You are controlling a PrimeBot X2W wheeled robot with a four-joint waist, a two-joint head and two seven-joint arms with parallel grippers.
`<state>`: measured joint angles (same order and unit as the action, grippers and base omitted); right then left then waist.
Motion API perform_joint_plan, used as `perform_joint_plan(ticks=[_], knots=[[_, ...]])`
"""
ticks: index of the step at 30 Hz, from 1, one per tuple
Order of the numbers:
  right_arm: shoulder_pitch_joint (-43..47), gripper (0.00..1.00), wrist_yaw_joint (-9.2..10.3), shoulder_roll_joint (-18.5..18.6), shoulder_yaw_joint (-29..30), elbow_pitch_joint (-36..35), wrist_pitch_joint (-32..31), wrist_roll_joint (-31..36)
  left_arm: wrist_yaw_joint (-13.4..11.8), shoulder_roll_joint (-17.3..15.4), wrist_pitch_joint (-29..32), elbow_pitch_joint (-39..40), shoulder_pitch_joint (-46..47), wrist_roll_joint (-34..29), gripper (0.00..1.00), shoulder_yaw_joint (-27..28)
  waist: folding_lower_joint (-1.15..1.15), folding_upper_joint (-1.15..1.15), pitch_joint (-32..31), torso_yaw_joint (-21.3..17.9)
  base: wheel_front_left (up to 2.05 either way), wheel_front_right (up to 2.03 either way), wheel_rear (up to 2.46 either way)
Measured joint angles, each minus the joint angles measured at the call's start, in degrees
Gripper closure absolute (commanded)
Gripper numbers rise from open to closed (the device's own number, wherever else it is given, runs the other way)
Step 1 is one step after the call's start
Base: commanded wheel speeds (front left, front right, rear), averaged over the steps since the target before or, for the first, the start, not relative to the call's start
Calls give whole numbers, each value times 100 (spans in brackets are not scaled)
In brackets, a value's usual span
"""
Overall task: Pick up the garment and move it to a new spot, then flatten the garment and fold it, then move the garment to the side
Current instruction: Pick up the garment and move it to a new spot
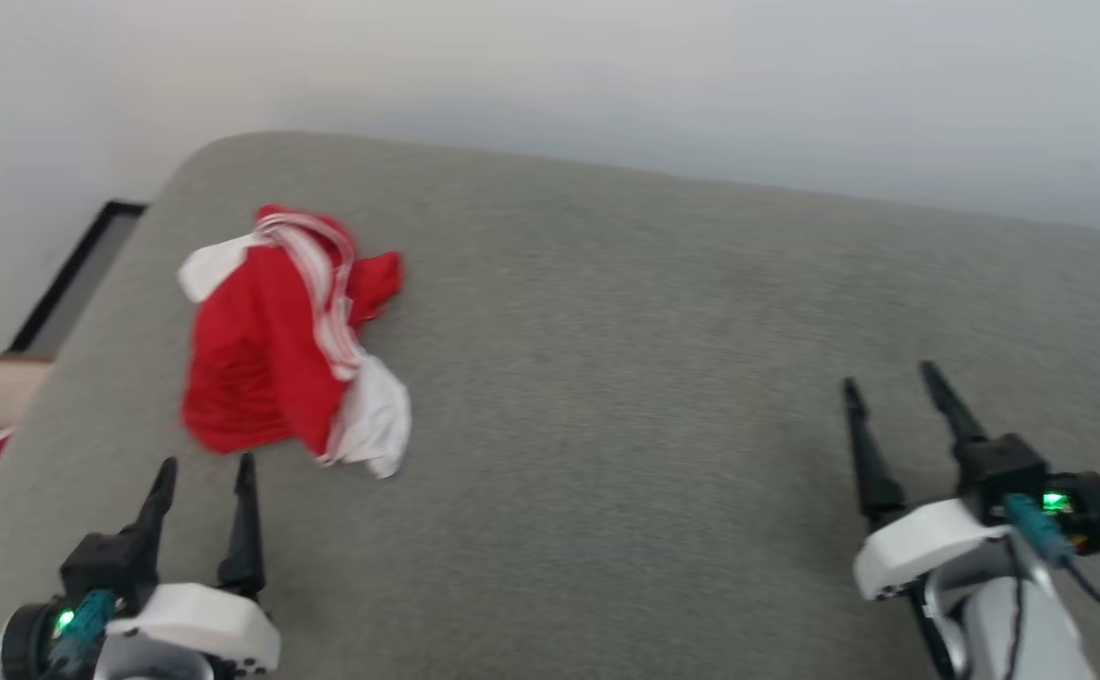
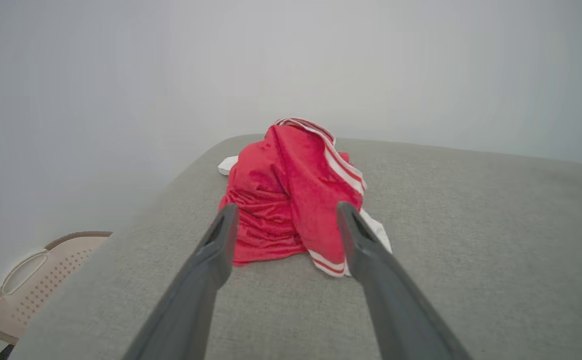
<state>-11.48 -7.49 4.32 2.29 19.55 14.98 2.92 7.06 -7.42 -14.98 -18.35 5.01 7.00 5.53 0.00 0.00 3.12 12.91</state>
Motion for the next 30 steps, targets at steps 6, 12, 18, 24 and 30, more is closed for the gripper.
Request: perform_joint_plan(ticks=[6, 12, 18, 24, 30], knots=[[-110, 0, 0, -69, -428, 143, -1, -147, -52, 133, 0, 83, -222, 0, 0, 332, 0, 0, -11, 562, 0, 0, 0], [-151, 0, 0, -98, -734, 257, 0, -279, -58, 276, 0, 268, -433, 9, 0, 476, 0, 0, -31, 988, 0, 0, 0], [-187, 0, 0, -124, -1154, 370, 0, -387, -70, 389, 0, 424, -676, 71, 0, 573, 0, 0, -58, 1382, 0, 0, 0], [-209, 0, -1, -138, -1317, 436, 0, -408, -51, 419, 0, 498, -822, 122, 0, 556, 0, 0, -36, 1486, 0, 0, 0], [-350, 0, -1, -140, -1307, 467, 0, -403, 7, 401, 0, 483, -495, 249, 0, 392, 0, 0, 105, 1151, 0, 0, 0]])
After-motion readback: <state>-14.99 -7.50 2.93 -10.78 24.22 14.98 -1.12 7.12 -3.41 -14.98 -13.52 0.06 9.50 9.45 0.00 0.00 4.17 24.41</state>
